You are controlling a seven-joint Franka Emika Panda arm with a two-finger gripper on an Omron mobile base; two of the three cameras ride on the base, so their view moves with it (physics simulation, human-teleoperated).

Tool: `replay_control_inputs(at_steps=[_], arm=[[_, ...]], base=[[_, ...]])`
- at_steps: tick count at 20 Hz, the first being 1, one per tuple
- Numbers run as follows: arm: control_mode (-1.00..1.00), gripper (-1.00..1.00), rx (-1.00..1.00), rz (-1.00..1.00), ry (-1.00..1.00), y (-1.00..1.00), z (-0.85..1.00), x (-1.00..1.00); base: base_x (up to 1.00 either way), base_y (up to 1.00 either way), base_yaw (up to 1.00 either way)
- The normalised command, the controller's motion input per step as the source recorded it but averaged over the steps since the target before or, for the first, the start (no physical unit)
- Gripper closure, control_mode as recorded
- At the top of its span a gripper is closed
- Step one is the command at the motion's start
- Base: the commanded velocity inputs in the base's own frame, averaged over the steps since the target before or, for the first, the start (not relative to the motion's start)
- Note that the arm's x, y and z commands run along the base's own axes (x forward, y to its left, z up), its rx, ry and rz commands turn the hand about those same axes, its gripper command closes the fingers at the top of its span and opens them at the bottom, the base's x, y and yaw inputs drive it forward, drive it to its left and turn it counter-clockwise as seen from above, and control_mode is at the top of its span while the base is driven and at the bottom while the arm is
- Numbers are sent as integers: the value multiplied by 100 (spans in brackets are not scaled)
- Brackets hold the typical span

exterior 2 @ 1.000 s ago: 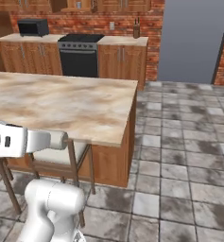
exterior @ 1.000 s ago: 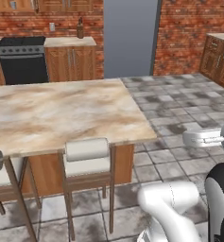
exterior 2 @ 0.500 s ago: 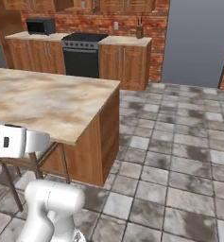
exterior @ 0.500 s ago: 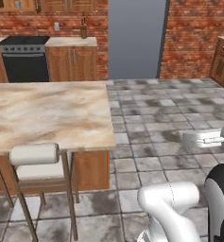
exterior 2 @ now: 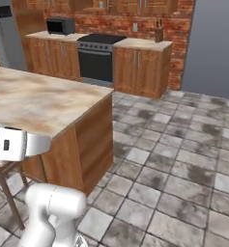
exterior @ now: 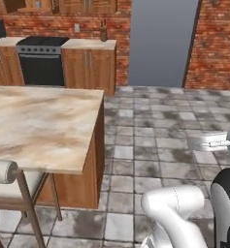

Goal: There is a bowl on the dining counter. Grab a lemon wedge from the fridge and place it in the bowl. Then get the liquor bottle and glass cup from the cabinet and place them next to the bowl.

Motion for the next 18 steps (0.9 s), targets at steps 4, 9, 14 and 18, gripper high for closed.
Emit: replay_control_inputs(at_steps=[4,9,14,18], arm=[[100,-100,0,0,0,0,0,0],[100,-100,0,0,0,0,0,0],[100,-100,0,0,0,0,0,0],[100,-100,0,0,0,0,0,0]], base=[[64,-92,33],[65,-92,33],[69,-90,33],[73,-87,33]])
